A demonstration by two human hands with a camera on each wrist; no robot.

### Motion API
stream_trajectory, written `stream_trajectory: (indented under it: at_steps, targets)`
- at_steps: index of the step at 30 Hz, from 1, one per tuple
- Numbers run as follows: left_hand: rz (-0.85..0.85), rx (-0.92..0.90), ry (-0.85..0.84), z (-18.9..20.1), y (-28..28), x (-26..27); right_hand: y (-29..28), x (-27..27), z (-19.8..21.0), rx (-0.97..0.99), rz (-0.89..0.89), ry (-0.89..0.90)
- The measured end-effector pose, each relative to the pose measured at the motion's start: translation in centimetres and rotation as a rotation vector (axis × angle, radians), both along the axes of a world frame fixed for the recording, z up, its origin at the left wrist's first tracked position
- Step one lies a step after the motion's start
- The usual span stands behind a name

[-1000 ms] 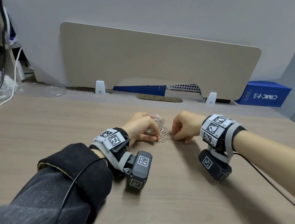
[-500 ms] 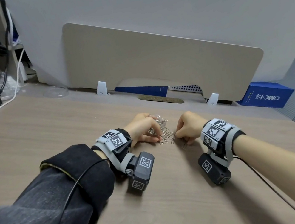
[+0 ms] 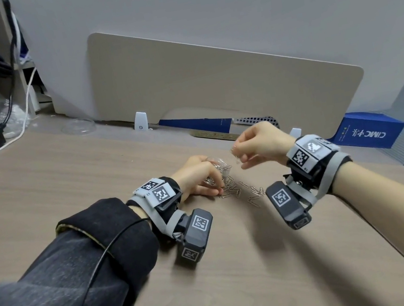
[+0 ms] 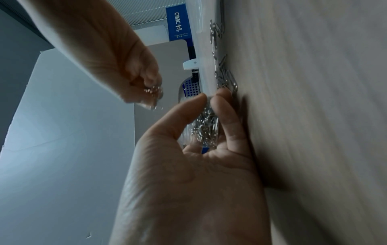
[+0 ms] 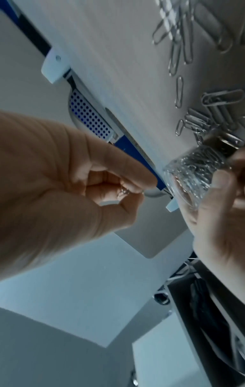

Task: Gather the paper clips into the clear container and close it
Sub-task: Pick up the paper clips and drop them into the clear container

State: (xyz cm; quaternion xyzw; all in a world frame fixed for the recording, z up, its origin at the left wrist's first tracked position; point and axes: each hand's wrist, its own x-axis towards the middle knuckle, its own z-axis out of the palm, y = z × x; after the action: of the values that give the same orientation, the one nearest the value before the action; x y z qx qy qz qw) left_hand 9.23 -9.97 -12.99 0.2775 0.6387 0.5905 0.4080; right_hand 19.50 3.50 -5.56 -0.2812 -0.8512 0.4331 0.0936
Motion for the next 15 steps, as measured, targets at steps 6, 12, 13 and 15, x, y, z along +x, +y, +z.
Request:
stream_trajectory:
  at_steps: [6,12,13,15]
  targets:
    - [-0.011,0.004,0.008,0.1,-0.1,0.1,-2.2,-1.6,-0.6,0.112,0.095,0.001]
    - [0.016,0.004,-0.028,0.1,0.0,0.0,-0.7,-1.0,-0.6,0.198,-0.067,0.007]
    - [0.023,0.003,-0.029,0.1,-0.1,0.0,-0.3,-0.6,-0.7,0.204,-0.092,-0.039]
    - [0.034,0.004,-0.032,0.2,-0.1,0.0,0.8,0.5,-1.1,0.239,-0.099,-0.248]
